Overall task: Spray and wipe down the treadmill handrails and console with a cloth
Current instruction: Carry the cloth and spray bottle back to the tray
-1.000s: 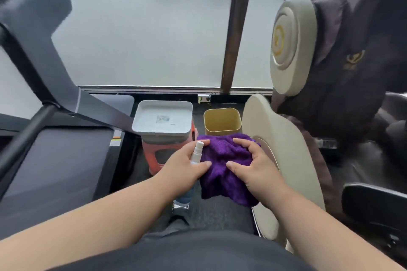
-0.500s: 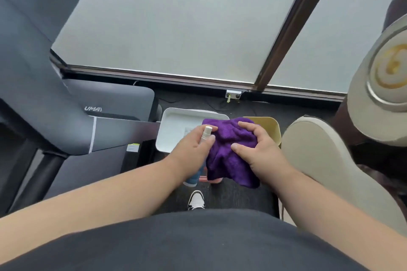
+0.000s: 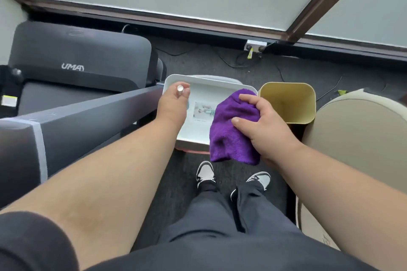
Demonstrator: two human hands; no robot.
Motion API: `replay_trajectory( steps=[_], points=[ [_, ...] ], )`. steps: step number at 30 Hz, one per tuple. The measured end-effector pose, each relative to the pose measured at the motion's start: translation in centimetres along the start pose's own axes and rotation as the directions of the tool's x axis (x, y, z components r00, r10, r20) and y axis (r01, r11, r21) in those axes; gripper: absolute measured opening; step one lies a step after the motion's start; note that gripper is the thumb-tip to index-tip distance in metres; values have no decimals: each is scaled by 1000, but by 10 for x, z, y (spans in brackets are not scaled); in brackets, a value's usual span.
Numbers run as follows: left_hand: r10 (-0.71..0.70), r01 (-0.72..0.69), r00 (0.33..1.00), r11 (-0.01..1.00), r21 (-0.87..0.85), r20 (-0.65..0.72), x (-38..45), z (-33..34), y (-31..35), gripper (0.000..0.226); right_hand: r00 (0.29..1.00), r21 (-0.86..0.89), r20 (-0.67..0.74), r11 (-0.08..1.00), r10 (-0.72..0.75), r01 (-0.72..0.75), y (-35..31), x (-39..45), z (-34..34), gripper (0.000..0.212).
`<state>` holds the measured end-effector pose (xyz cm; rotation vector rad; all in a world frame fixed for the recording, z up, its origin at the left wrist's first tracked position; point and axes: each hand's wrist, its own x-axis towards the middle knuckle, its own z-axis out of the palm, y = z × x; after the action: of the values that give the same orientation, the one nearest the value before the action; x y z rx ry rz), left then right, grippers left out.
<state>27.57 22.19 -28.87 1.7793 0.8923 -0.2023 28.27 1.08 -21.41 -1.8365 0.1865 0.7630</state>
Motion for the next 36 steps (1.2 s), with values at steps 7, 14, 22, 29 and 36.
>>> replay_trajectory(
  steps=[7,14,22,29,36],
  points=[
    [-32,32,999,997,72,6,42,17,-41,17,999,188,-31,982,38,-32,25,20,10,51],
    [-5,-33,991,959,281,133,47,1,-32,34,998,229,-56,973,35,-21,4,7,-8,52],
    [5,-39,989,973,226,149,-35,-14,58,68,995,313,-90,950,43,-13,-47,-43,-52,52],
    [-194,399,710,903,-160,677,-141,63,130,41,978,572,-141,819,157,-49,-47,-71,-110,47],
    [-54,-182,762,938,293,645,-150,124,120,51,947,237,-98,931,307,-277,25,-80,-169,55]
  ],
)
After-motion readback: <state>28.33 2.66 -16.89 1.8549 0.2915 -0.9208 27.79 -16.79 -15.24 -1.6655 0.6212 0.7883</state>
